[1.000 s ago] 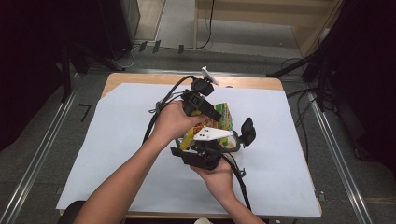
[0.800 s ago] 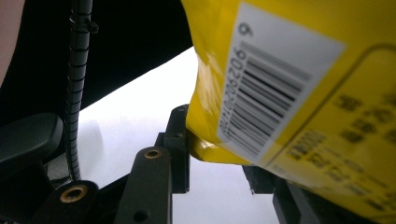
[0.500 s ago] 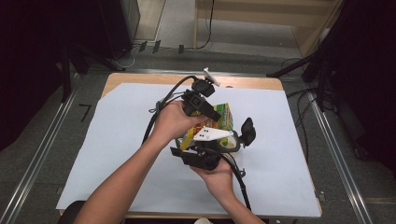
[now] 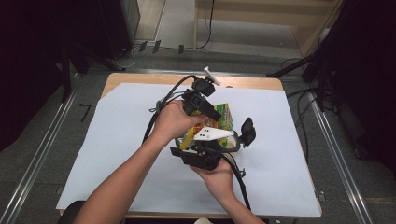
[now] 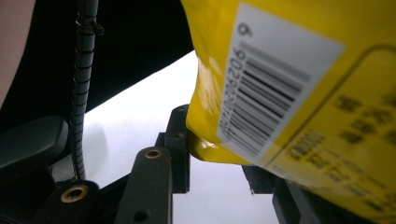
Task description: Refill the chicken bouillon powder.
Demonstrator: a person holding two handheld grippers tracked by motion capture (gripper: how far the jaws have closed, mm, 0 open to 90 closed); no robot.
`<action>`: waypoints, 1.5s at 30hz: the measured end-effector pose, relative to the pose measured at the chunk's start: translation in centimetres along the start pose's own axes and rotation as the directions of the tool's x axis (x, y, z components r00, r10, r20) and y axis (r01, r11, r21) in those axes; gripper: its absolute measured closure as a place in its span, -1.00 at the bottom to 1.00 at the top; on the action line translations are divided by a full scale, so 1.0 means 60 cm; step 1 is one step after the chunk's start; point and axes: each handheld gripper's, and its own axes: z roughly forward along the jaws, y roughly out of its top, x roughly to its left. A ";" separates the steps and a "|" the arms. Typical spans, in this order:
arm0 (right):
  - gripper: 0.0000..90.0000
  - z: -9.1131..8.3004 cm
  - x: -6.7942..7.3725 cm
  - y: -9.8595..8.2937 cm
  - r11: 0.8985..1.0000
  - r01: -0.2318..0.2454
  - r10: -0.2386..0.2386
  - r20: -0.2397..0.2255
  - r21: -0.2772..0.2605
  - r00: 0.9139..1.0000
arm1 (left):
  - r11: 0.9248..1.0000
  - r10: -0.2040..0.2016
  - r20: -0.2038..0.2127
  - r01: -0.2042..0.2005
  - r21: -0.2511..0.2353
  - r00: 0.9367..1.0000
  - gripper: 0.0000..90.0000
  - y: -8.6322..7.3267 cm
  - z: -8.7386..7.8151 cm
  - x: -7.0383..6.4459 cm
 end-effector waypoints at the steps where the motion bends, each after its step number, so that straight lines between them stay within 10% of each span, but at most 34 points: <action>1: 0.51 0.000 0.000 0.000 1.000 -0.002 0.002 -0.001 -0.002 1.000 | 1.000 -0.001 -0.001 0.001 0.000 1.000 0.74 0.001 0.000 -0.001; 45: 0.51 -0.005 -0.001 0.002 1.000 -0.019 0.019 -0.007 -0.024 1.000 | 1.000 0.004 -0.003 -0.004 0.022 1.000 0.70 0.011 0.002 -0.009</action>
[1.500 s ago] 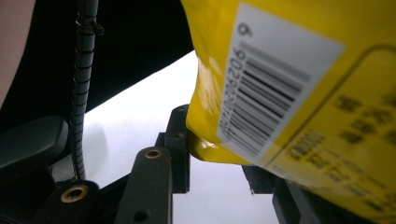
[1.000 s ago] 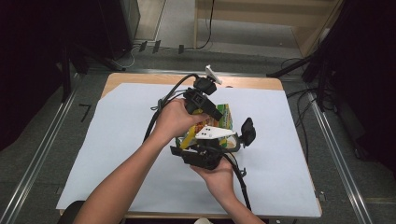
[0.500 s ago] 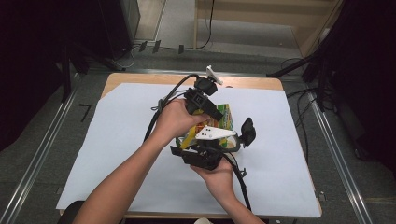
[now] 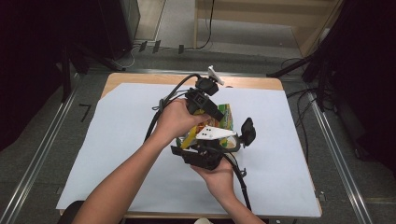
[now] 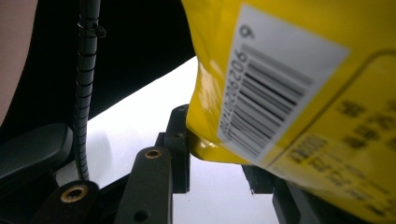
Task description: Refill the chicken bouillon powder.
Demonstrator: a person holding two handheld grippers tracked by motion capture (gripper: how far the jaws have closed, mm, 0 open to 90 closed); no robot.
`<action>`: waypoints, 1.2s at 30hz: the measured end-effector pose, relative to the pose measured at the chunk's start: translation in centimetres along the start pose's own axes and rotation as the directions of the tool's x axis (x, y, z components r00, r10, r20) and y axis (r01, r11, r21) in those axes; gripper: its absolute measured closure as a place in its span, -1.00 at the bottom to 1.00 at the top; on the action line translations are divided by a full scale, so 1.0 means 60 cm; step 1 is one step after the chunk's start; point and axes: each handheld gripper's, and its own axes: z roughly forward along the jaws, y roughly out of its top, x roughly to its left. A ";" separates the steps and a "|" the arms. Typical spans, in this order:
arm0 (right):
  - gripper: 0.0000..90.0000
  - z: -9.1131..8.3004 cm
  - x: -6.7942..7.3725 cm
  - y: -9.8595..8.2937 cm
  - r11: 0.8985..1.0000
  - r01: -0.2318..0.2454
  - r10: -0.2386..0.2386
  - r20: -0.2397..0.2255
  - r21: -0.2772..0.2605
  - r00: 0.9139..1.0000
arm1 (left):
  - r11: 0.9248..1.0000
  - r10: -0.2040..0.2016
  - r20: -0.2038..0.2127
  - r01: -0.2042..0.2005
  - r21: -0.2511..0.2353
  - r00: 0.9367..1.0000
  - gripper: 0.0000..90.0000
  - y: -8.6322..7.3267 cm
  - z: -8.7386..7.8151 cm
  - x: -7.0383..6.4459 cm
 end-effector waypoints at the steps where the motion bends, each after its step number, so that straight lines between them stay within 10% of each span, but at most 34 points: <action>1: 0.51 0.000 0.000 0.000 1.000 0.001 -0.001 0.000 0.000 1.000 | 1.000 0.000 0.001 0.000 -0.001 1.000 0.70 0.000 0.000 0.000; 36: 0.51 -0.005 -0.003 0.003 0.997 0.069 -0.070 0.041 0.022 0.997 | 0.998 0.036 0.004 -0.036 -0.045 0.999 0.68 -0.004 -0.006 -0.007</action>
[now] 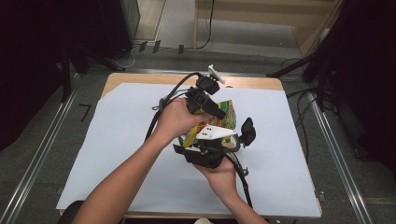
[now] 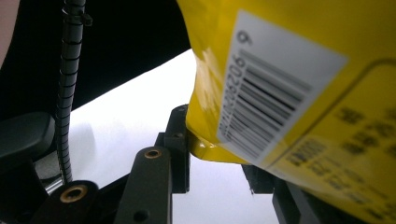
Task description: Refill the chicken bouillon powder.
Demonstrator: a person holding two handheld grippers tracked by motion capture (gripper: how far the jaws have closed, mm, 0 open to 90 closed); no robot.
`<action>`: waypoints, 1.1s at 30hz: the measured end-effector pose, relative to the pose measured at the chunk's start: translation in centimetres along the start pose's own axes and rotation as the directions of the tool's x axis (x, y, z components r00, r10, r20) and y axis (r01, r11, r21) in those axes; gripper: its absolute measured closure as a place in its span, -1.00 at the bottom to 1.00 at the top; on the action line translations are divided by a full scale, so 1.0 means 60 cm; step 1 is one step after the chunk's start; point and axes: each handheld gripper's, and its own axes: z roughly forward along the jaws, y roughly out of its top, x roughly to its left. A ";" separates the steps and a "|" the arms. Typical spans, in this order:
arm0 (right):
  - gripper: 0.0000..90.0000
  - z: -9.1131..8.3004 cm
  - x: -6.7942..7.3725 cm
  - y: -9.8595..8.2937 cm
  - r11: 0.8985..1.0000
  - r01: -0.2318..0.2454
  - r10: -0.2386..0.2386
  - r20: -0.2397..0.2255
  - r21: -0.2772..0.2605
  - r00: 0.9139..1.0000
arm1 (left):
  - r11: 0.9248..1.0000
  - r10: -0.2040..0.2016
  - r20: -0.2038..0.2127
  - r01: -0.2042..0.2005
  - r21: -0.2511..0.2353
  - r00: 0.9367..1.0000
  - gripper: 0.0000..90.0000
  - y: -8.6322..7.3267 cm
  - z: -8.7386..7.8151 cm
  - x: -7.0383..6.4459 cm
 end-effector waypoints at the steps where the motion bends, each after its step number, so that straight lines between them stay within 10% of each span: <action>1: 0.51 0.003 0.002 -0.004 1.000 0.002 -0.002 -0.003 0.010 1.000 | 1.000 -0.010 0.010 0.010 -0.006 1.000 0.68 -0.006 0.001 0.004; 33: 0.25 0.044 0.022 -0.063 0.994 0.059 -0.059 -0.006 0.097 0.998 | 0.998 -0.021 0.133 0.028 -0.053 0.991 0.73 -0.101 0.012 0.042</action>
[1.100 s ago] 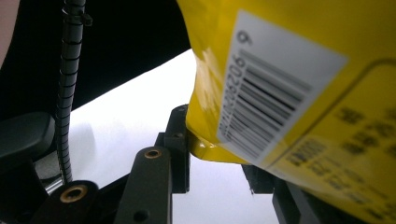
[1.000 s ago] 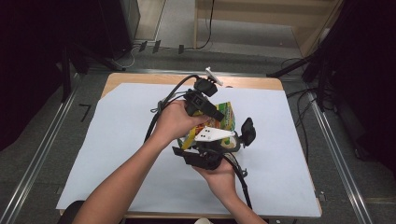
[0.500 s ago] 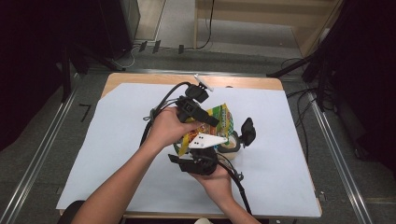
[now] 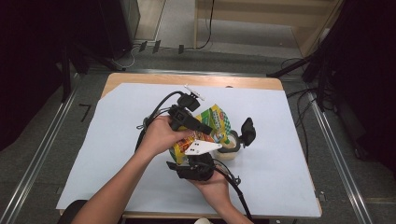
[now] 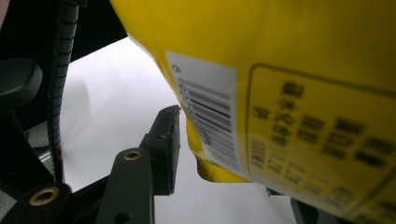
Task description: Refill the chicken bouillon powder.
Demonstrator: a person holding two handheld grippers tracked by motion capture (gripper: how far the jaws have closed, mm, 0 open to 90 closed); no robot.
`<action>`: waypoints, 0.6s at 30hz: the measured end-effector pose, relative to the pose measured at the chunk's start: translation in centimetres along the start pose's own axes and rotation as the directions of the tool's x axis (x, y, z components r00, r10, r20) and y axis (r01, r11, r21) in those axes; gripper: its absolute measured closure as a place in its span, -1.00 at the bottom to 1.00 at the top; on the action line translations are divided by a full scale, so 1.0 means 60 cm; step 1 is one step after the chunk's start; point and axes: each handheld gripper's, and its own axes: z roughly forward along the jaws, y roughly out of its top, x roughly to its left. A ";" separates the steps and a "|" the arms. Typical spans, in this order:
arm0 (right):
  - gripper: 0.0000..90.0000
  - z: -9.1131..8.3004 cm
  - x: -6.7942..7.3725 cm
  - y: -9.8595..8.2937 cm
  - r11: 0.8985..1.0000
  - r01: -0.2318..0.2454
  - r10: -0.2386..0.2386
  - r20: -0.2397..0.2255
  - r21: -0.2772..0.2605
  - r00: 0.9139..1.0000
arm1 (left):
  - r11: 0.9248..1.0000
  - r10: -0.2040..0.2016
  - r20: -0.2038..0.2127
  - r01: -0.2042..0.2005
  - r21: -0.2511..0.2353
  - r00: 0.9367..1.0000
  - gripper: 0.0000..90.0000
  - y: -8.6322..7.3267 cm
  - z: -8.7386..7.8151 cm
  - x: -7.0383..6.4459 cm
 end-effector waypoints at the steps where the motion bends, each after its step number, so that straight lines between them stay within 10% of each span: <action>1: 0.25 0.000 0.000 -0.001 1.000 0.004 -0.004 0.001 0.001 1.000 | 1.000 0.001 0.002 -0.001 0.000 1.000 0.73 -0.001 0.000 0.001; 18: 0.21 0.017 -0.001 -0.024 0.999 0.012 -0.013 0.016 0.046 1.000 | 1.000 0.000 0.046 0.001 -0.014 0.999 0.79 -0.018 0.012 0.017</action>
